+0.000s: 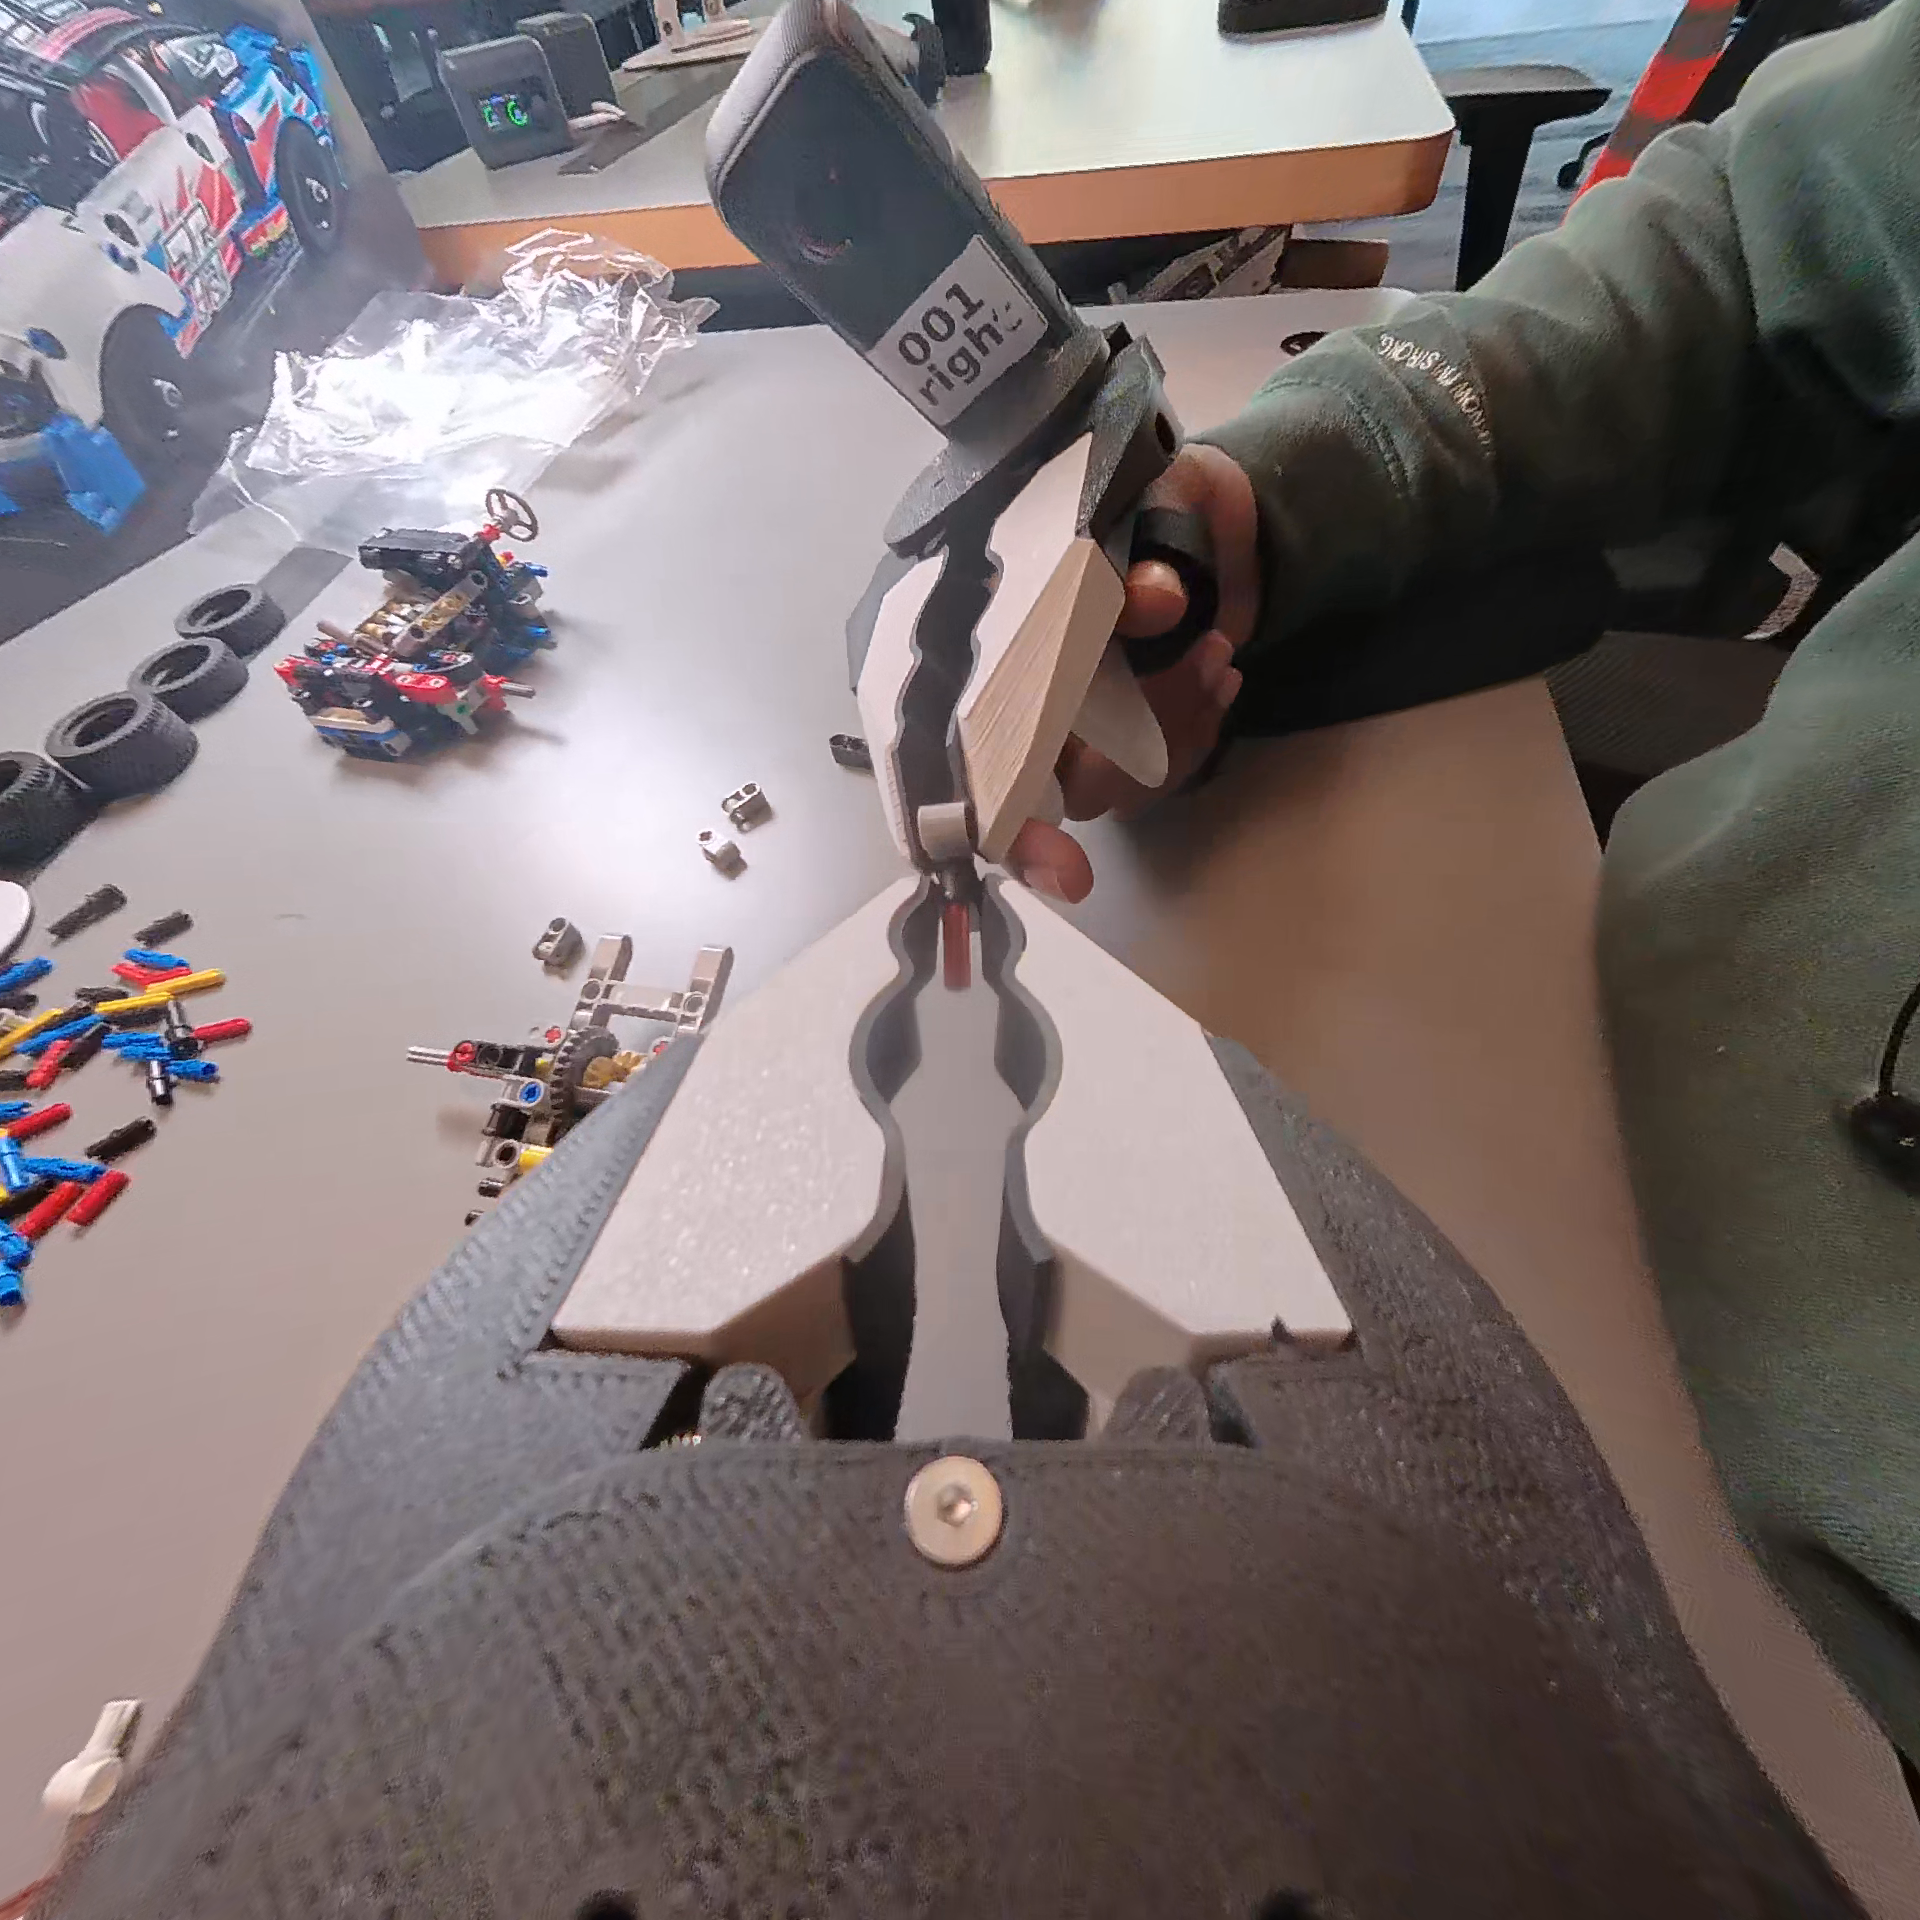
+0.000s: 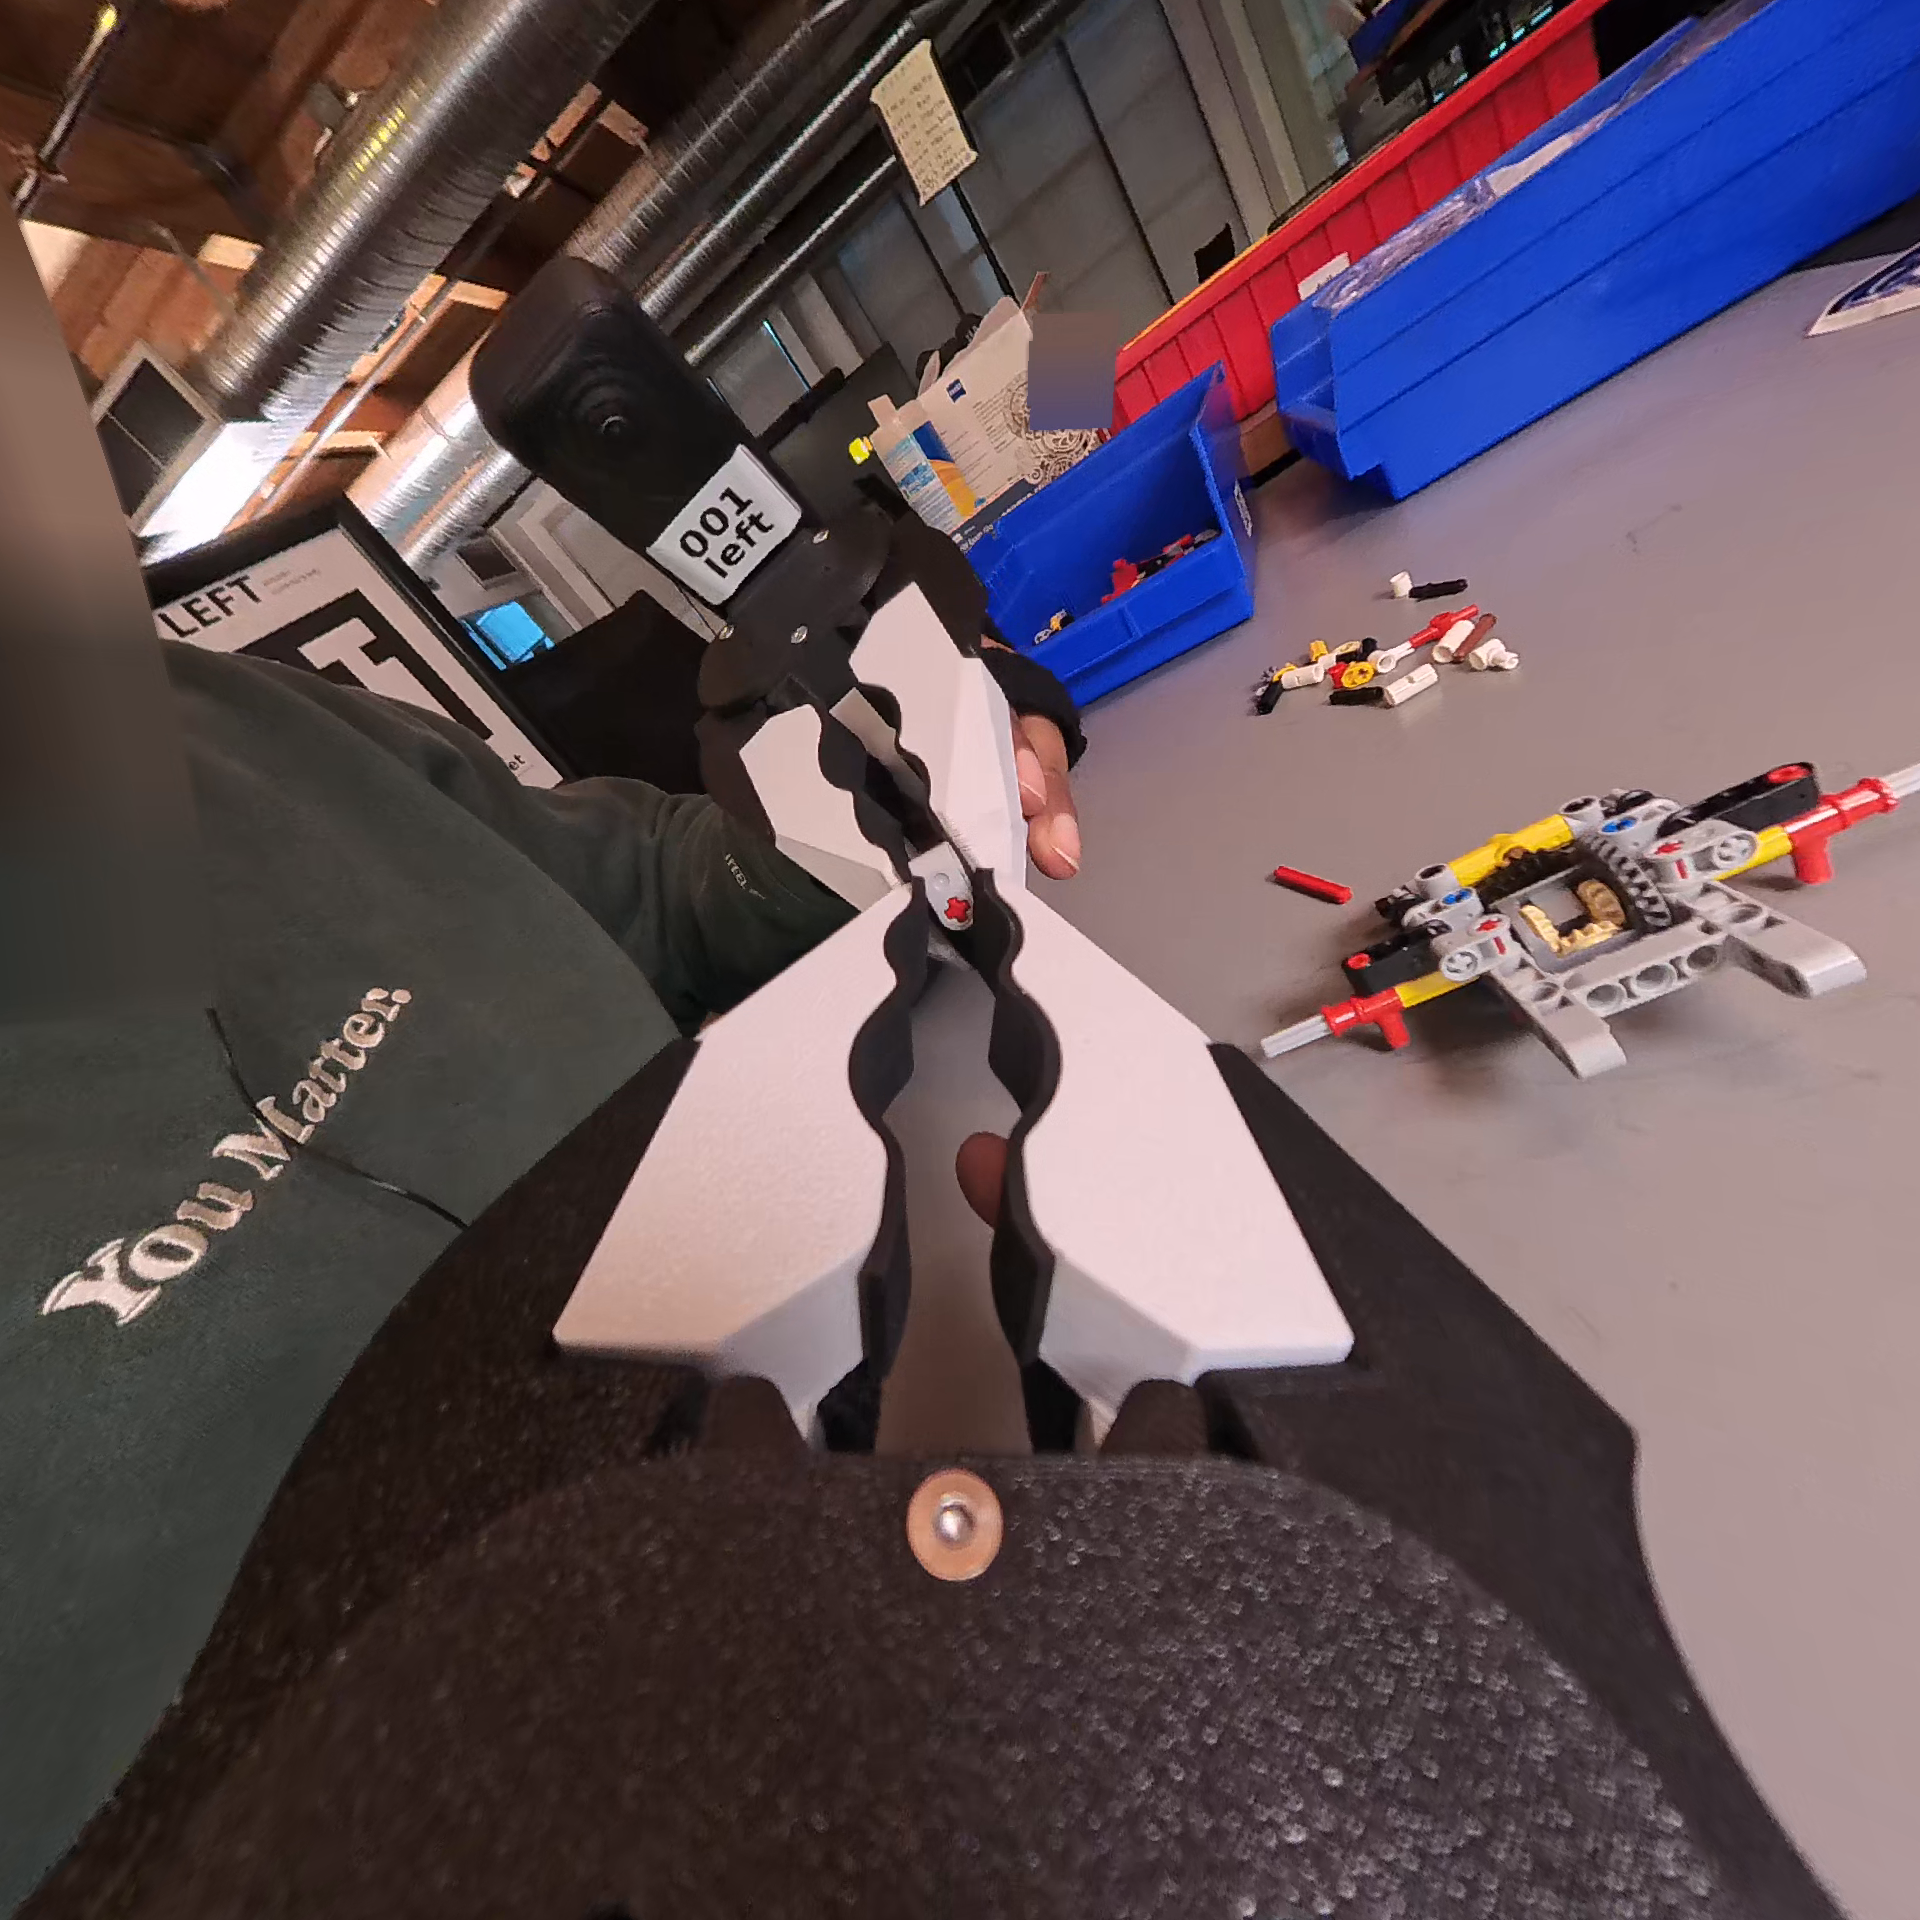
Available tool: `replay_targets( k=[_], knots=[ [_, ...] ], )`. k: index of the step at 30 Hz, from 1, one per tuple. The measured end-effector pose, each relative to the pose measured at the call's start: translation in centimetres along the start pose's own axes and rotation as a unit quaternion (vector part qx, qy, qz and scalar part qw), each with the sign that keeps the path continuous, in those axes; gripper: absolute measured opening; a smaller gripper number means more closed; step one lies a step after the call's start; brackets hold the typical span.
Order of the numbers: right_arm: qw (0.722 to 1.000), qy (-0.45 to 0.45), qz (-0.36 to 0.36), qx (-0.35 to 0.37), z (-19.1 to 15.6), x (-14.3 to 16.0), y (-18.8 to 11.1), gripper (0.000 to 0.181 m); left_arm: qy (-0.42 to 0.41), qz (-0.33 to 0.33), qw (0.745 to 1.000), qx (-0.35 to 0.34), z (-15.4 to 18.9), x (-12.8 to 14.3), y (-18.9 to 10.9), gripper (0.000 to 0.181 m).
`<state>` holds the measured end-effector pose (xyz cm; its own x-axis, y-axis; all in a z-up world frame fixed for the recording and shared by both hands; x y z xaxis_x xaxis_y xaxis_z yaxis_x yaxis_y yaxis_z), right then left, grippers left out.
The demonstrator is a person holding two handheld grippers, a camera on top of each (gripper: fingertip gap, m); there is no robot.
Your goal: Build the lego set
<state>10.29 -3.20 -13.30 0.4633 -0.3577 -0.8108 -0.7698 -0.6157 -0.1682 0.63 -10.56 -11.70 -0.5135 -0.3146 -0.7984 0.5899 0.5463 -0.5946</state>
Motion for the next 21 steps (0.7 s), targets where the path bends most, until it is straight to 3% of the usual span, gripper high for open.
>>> replay_targets(
  k=[2, 5, 7, 9, 12, 16, 21],
  knots=[
    [1.000, -0.018, -0.003, 0.008, -0.1, 0.0, 0.0, 0.008, -0.022, 0.013, 0.999, 0.025, -0.1, 0.1, 0.0, 0.005],
    [0.999, -0.052, -0.009, 0.008, -0.6, -0.1, -0.1, 0.007, -0.094, 0.044, 0.987, 0.124, -0.3, 0.3, 0.0, 0.006],
    [0.998, -0.068, -0.012, 0.008, -0.9, -0.2, -0.2, 0.007, -0.162, 0.071, 0.963, 0.203, -0.5, 0.6, 0.0, 0.005],
    [0.995, -0.097, -0.014, 0.025, -1.1, -0.4, -0.6, 0.022, -0.226, 0.092, 0.931, 0.271, -0.8, 1.0, 0.2, 0.005],
    [0.977, -0.185, -0.042, 0.093, -1.1, -0.1, -1.2, 0.031, -0.288, 0.107, 0.886, 0.348, -0.9, 1.5, 0.4, 0.005],
    [0.938, -0.302, -0.096, 0.144, -2.0, 1.1, -0.7, 0.036, -0.335, 0.102, 0.845, 0.404, -0.8, 1.9, 1.2, 0.005],
    [0.925, -0.337, -0.104, 0.139, -3.0, 1.3, 0.0, 0.045, -0.363, 0.086, 0.816, 0.441, -0.4, 2.3, 2.0, 0.005]
  ],
)
Point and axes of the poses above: each gripper's, where its closed fingertips meet, y out along the fingers, x out of its underside, z = x × y across the jaws, the point moved 7 cm from there along -y, back along the fingers, and after that the axes turned 14 degrees about -z, right-handed, at the moved point
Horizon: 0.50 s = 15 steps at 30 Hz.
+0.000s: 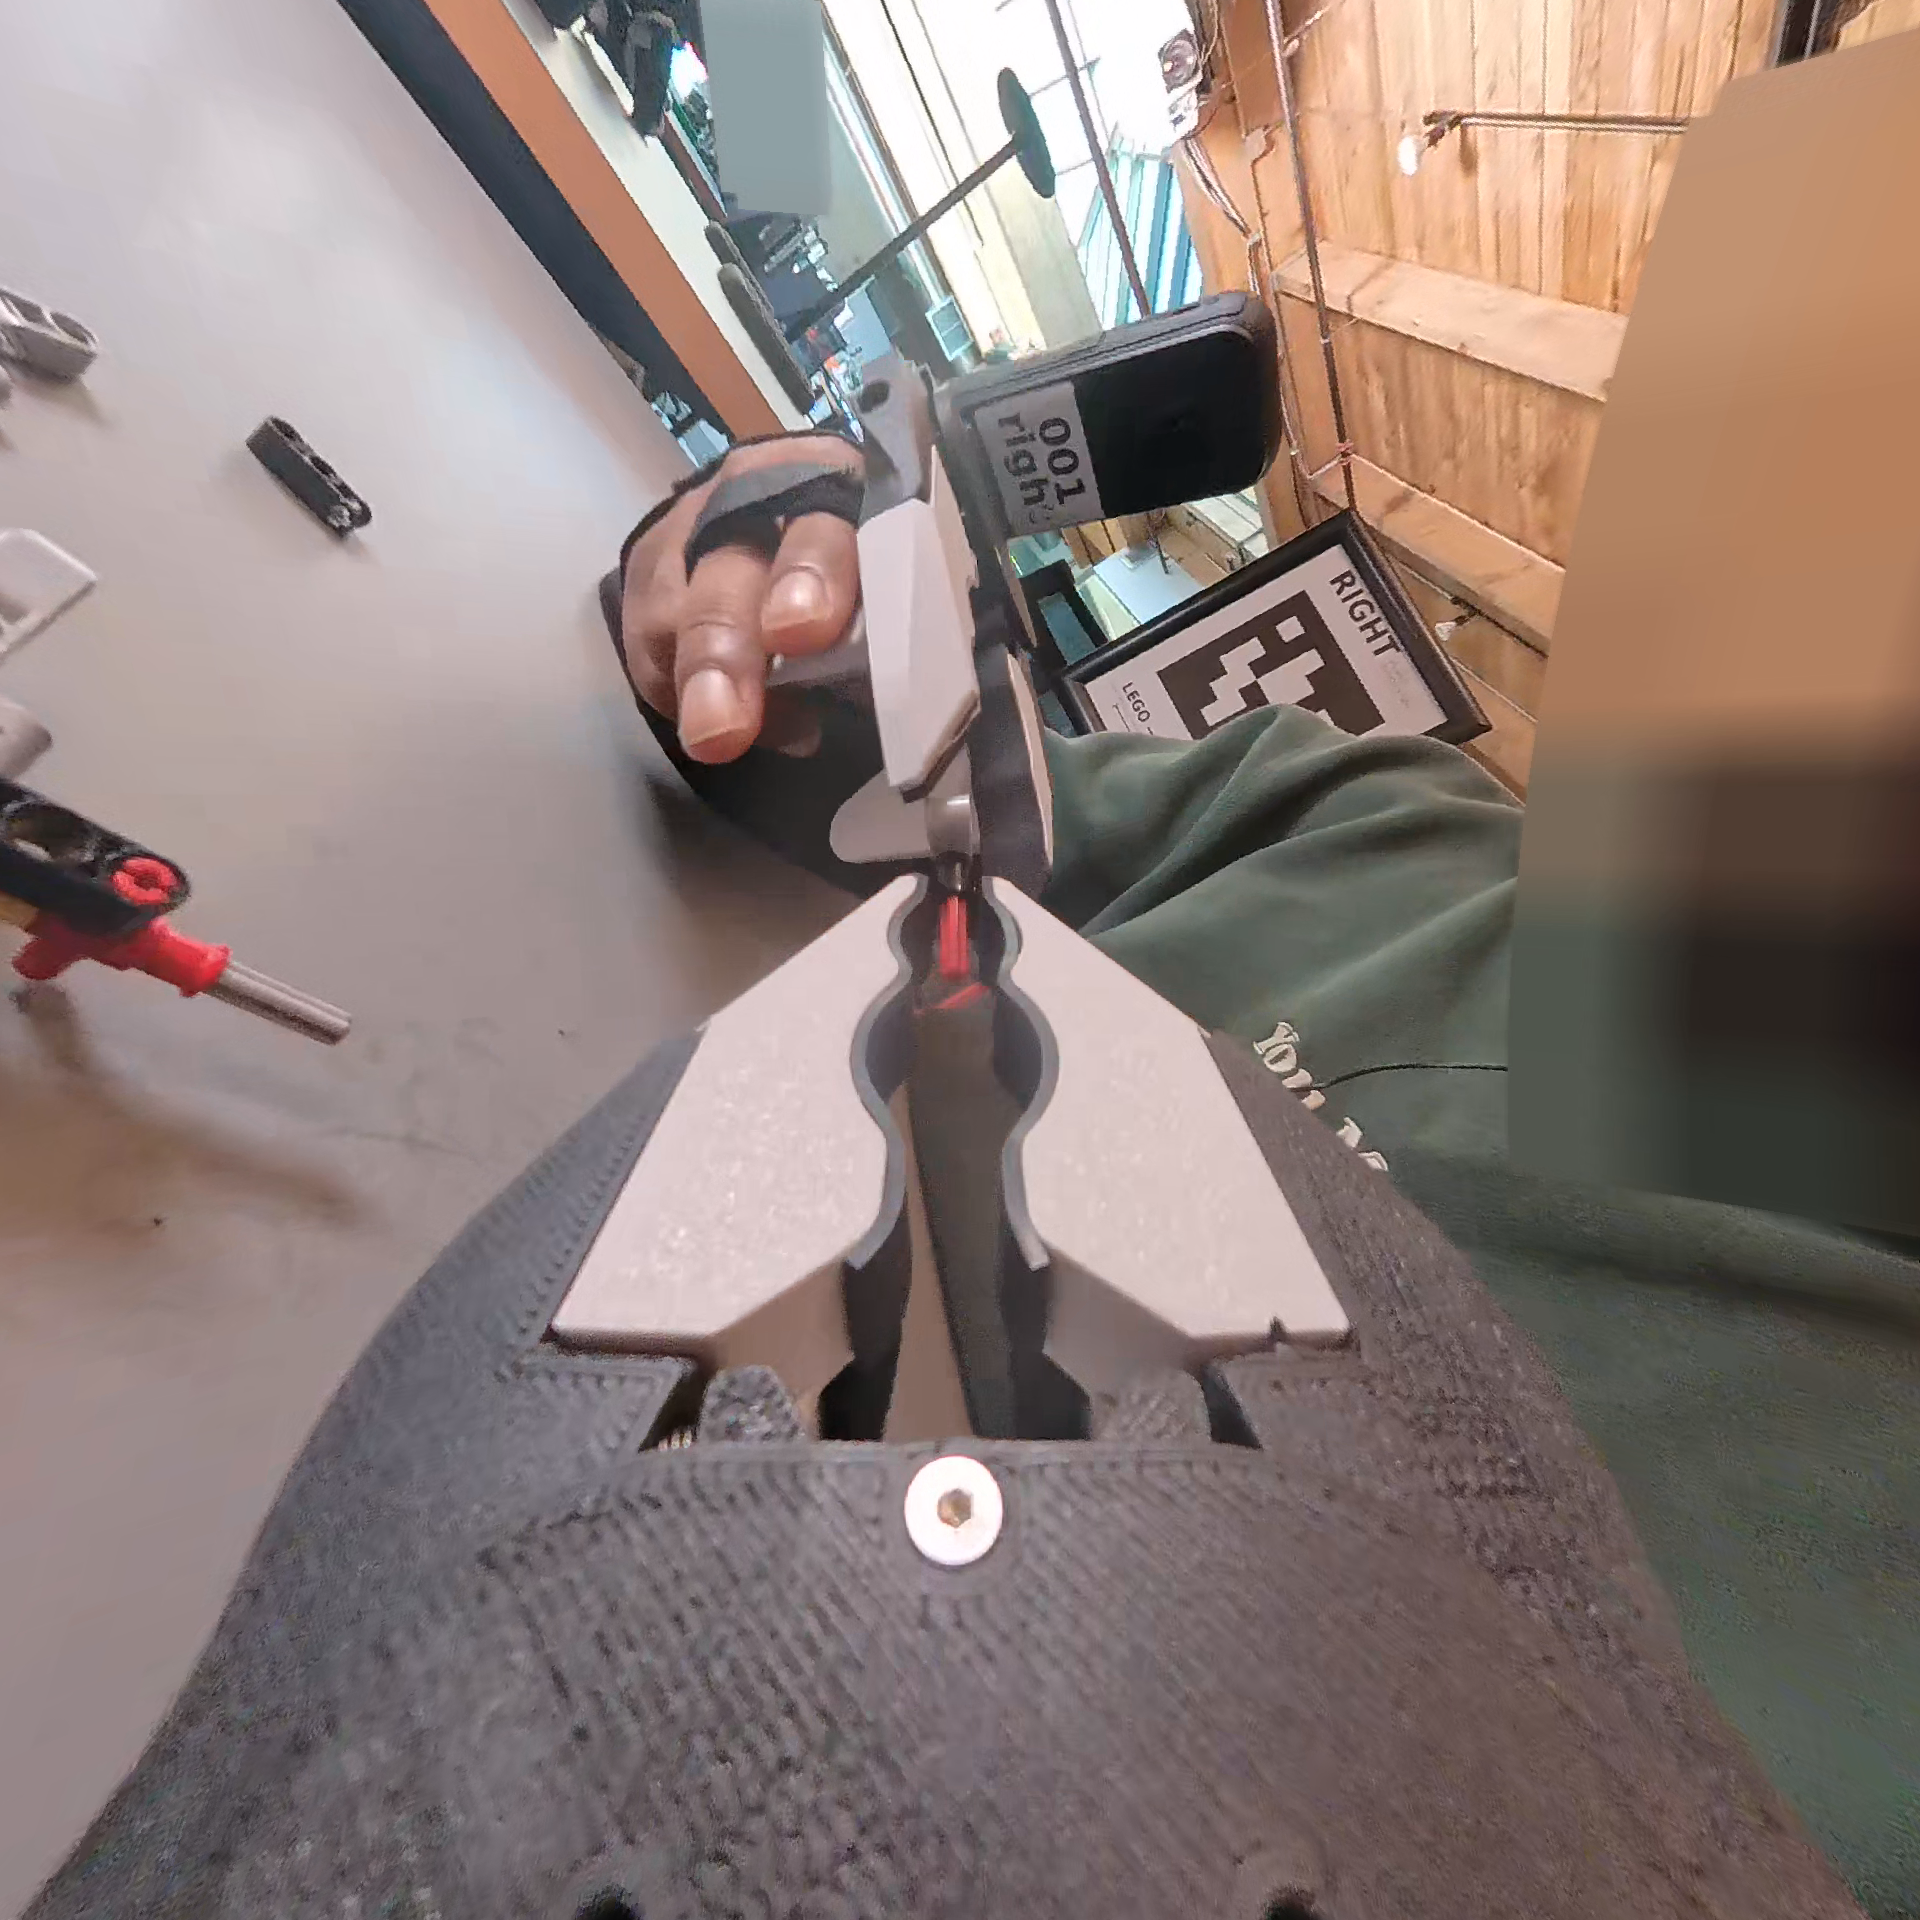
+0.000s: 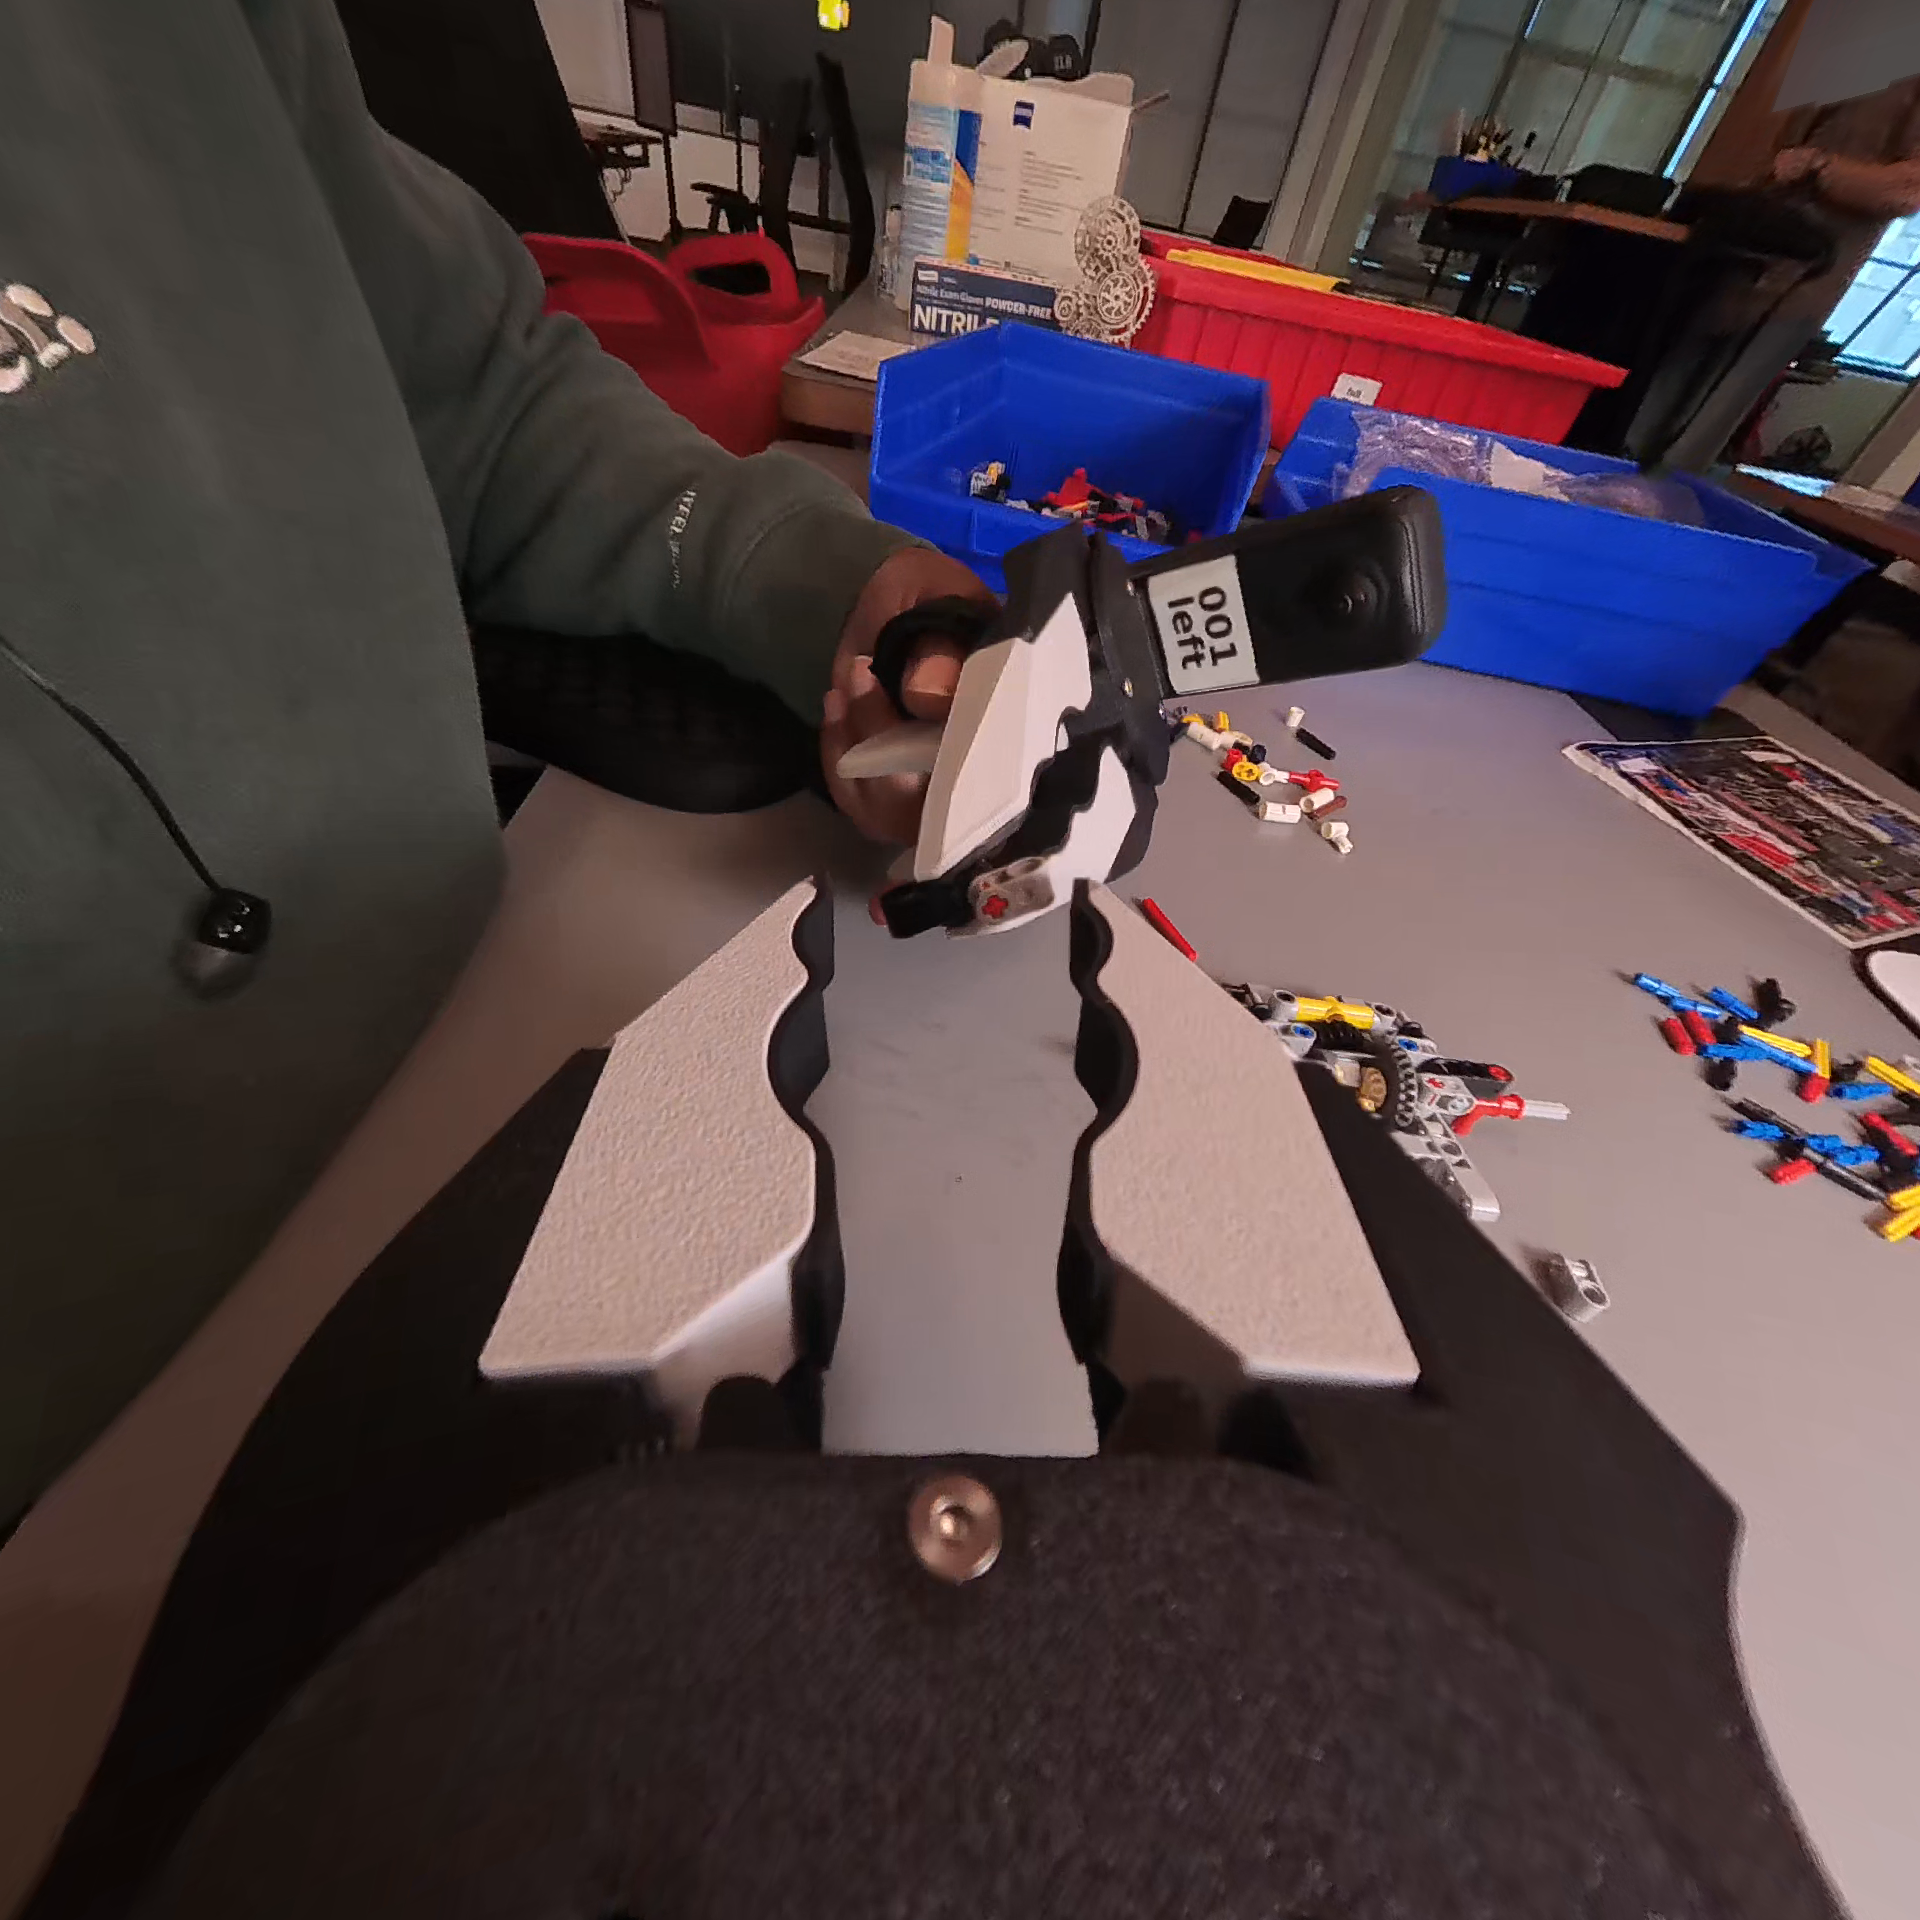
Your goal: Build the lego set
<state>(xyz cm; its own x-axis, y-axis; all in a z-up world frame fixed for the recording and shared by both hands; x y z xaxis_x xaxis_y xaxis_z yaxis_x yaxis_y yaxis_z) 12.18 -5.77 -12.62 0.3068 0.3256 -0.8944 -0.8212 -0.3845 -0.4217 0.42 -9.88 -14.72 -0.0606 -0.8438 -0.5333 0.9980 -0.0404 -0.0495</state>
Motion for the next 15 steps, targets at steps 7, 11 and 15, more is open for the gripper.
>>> replay_targets(
  k=[7, 11, 15],
  knots=[
    [1.000, 0.008, -0.014, 0.006, 0.0, 0.2, 0.2, 0.033, -0.011, 0.002, 1.000, 0.000, -0.3, 0.0, 0.3, 0.005],
    [0.999, 0.038, -0.002, 0.013, 0.9, 0.4, -0.6, 0.033, 0.024, 0.015, 0.998, -0.049, -0.2, -0.4, -0.7, 0.006],
    [0.998, 0.058, -0.018, 0.019, 1.5, 1.0, -0.8, 0.033, 0.078, -0.004, 0.986, -0.148, -0.4, -0.3, -1.2, 0.009]
  ],
)
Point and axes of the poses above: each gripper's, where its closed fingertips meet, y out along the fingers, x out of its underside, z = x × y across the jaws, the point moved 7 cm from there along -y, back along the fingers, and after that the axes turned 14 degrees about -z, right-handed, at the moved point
